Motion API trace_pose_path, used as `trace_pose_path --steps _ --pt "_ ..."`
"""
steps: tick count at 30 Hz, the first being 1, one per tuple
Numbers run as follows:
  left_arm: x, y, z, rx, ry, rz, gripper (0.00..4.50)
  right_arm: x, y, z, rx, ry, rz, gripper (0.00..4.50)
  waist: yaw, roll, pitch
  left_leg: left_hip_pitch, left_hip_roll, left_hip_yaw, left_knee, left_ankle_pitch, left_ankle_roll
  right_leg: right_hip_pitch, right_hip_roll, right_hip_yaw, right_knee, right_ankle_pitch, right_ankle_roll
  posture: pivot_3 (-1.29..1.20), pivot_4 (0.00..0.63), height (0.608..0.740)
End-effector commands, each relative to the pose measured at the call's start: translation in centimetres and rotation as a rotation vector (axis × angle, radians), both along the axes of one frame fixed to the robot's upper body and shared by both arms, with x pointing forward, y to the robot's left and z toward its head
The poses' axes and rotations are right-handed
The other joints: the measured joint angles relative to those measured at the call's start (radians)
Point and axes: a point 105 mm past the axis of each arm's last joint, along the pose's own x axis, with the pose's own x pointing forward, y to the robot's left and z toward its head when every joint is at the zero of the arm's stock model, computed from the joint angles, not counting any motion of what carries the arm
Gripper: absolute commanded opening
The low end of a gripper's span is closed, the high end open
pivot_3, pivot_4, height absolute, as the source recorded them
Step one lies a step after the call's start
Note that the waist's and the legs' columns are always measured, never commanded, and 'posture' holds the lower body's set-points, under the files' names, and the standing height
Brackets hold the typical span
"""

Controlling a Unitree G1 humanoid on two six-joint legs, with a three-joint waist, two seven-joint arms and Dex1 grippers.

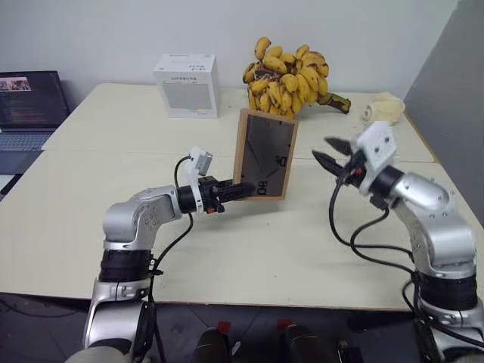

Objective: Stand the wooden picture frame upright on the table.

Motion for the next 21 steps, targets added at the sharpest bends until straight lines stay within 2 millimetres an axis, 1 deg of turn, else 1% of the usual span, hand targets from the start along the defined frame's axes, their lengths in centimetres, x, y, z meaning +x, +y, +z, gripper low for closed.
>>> trace_pose_path --steps 1,4,6,10,12,17,21 --pt "-1.4 -0.6 3.2 -0.035 -0.135 -0.021 1.29 -0.7 1.6 1.7 0.118 0.034 0.069 2.51 0.002 0.0 0.0 0.0 0.0 0.0 0.0 0.0 0.0 0.0 0.0 0.0 0.0 0.0 0.0 0.0 0.15 0.74" --pt "-1.9 -0.8 3.7 -0.022 -0.163 -0.036 1.29 -0.6 3.3 2.2 0.193 0.07 0.139 2.51 0.005 0.0 0.0 0.0 -0.001 0.0 0.0 0.0 0.0 0.0 -0.001 0.0 -0.001 0.0 0.0 0.0 0.15 0.74" --pt "-2.0 -0.8 3.9 -0.012 -0.173 -0.04 1.29 -0.5 4.1 2.1 0.204 0.078 0.163 2.51 0.003 0.0 0.0 0.0 -0.001 0.0 0.0 0.0 0.0 0.0 0.0 0.0 -0.001 0.0 0.0 0.0 0.15 0.74" --pt "-1.9 -0.3 4.1 -0.01 -0.17 -0.024 1.29 -0.5 5.1 1.6 0.184 0.085 0.19 3.23 0.001 0.0 0.0 -0.001 0.0 0.0 -0.001 0.0 0.0 -0.001 0.0 0.0 -0.001 0.0 0.0 0.0 0.15 0.74" --pt "-1.8 0.0 4.0 -0.006 -0.168 -0.02 1.29 -0.5 5.4 1.6 0.189 0.087 0.197 3.74 0.001 0.0 0.0 -0.001 0.0 0.001 -0.001 0.0 0.0 -0.002 0.0 0.0 -0.001 -0.001 0.0 0.0 0.15 0.74" --pt "-0.7 -0.3 3.5 -0.002 -0.155 -0.012 1.29 -0.5 5.8 1.8 0.209 0.085 0.21 3.74 0.001 0.0 0.0 -0.001 0.0 0.001 -0.002 0.0 0.0 -0.002 0.0 0.0 -0.001 -0.001 0.0 0.0 0.15 0.74" --pt "1.3 -0.6 2.9 0.001 -0.144 0.009 1.29 -0.5 5.6 1.9 0.223 0.088 0.198 3.74 0.002 0.0 0.0 -0.001 0.0 0.001 -0.002 0.0 0.0 -0.002 0.0 0.0 -0.001 -0.001 0.0 0.0 0.15 0.74"
